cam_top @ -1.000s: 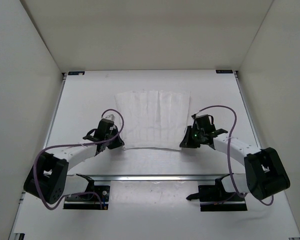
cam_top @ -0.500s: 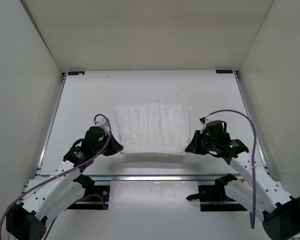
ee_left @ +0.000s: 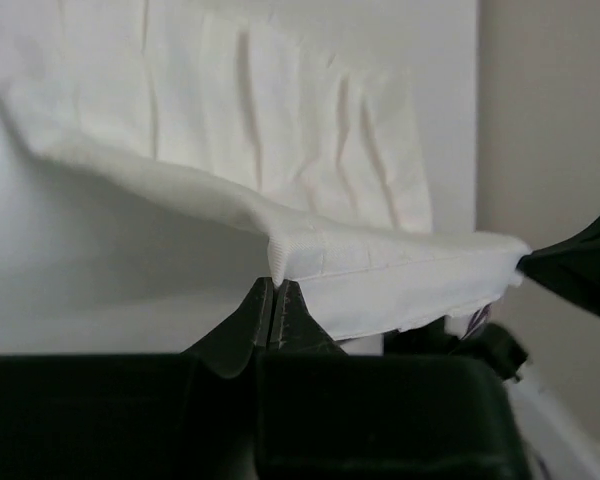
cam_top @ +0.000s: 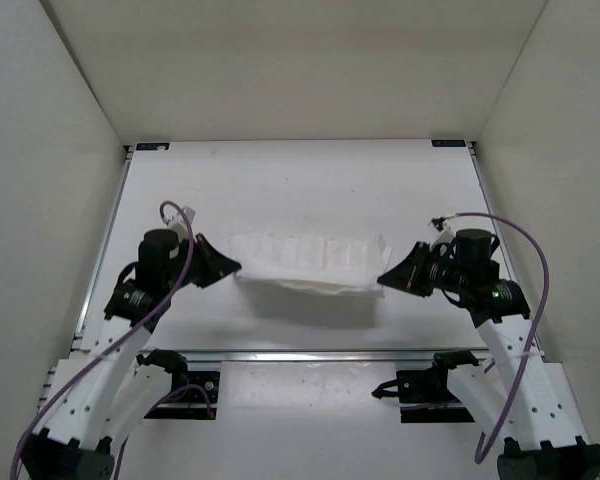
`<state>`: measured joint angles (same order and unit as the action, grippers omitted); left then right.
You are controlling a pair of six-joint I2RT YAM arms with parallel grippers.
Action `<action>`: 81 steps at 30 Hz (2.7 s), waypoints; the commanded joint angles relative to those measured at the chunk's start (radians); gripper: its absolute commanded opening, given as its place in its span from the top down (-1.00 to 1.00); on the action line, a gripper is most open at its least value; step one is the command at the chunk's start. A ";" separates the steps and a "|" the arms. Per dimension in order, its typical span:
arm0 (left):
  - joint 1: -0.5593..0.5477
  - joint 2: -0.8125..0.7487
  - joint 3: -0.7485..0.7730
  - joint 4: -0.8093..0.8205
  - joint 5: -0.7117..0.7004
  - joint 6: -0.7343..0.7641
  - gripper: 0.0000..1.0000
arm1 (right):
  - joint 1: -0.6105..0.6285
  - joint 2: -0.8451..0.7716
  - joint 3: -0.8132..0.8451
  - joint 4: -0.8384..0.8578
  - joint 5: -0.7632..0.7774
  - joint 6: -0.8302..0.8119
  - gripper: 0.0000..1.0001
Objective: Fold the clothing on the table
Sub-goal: Fold the skirt
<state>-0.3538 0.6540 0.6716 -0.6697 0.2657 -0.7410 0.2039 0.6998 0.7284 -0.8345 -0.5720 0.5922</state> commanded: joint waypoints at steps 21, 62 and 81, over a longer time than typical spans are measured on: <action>0.256 0.868 0.263 0.638 0.190 -0.014 -0.31 | -0.261 0.880 0.352 0.586 0.077 -0.080 0.18; 0.096 0.834 0.079 0.631 0.077 0.256 1.00 | -0.156 0.819 0.029 0.758 -0.059 -0.218 1.00; 0.090 0.622 -0.260 0.570 -0.076 0.250 1.00 | -0.132 0.814 -0.073 0.729 0.156 -0.117 1.00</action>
<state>-0.2687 1.2686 0.4244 -0.0872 0.2649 -0.5228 0.0753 1.5452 0.6651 -0.1001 -0.5175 0.4637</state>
